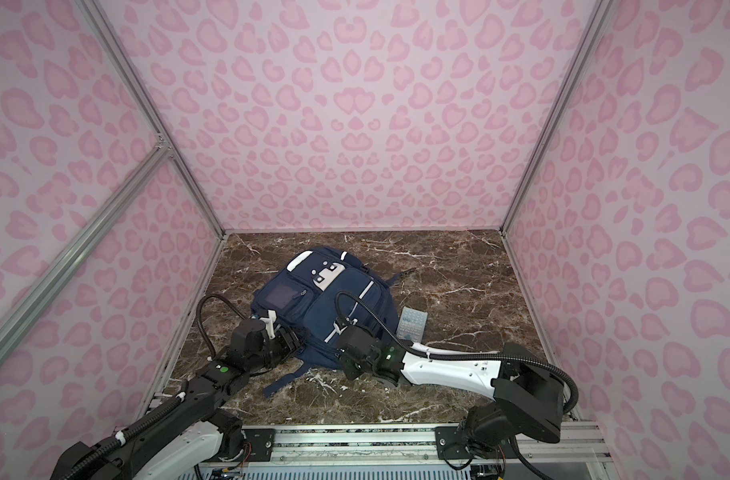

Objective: Pack the student bag

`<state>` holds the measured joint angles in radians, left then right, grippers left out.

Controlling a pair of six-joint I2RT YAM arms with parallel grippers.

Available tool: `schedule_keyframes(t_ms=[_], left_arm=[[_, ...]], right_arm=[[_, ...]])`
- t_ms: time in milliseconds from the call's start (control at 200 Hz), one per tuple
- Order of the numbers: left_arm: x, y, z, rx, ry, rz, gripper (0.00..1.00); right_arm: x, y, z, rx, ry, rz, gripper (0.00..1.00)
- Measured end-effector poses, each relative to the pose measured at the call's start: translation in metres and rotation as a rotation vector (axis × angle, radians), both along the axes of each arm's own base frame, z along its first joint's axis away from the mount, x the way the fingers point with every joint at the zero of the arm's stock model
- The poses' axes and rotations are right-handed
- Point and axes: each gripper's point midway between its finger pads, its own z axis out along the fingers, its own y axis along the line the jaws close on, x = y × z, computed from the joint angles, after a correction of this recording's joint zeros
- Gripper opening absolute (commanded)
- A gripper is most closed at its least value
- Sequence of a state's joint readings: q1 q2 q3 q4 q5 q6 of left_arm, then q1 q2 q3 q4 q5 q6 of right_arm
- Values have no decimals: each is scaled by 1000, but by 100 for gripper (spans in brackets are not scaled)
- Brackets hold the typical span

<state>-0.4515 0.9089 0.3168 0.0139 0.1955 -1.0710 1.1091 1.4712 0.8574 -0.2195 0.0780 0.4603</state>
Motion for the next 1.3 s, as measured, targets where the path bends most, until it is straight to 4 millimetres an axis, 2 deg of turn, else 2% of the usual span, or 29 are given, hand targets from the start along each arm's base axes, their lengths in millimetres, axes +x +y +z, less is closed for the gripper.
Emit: schedule_keyframes(t_ms=[150,285,350,405,500,595,760,895,1070,1180,1300], left_arm=[[-4,-10,-10,-23,42,26,58],[1,-17,-14,5,43,49,51],[6,-22,-16,14,42,55,39],[9,-25,-22,17,56,59,17],[15,-30,-24,19,64,60,3],[19,-33,-14,8,55,63,3],[24,-37,17,-19,-1,55,3],[21,-37,22,-26,-2,49,5],[19,-38,25,-32,5,38,6],[19,-38,26,-34,0,34,10],[17,-38,24,-34,5,30,11]], right_arm=[[-1,0,-4,6,-2,2,6],[-4,0,-7,10,2,2,6],[-4,-2,-10,11,4,-1,6],[-5,-2,-10,19,4,-6,8],[-4,-1,-7,39,-6,-6,20],[-1,0,-2,54,-19,-5,22],[5,4,0,77,-29,6,24],[6,9,-6,71,-25,18,26],[11,10,-11,60,-25,6,41],[18,1,-11,35,-44,-25,42],[30,-22,-14,25,-57,-94,46]])
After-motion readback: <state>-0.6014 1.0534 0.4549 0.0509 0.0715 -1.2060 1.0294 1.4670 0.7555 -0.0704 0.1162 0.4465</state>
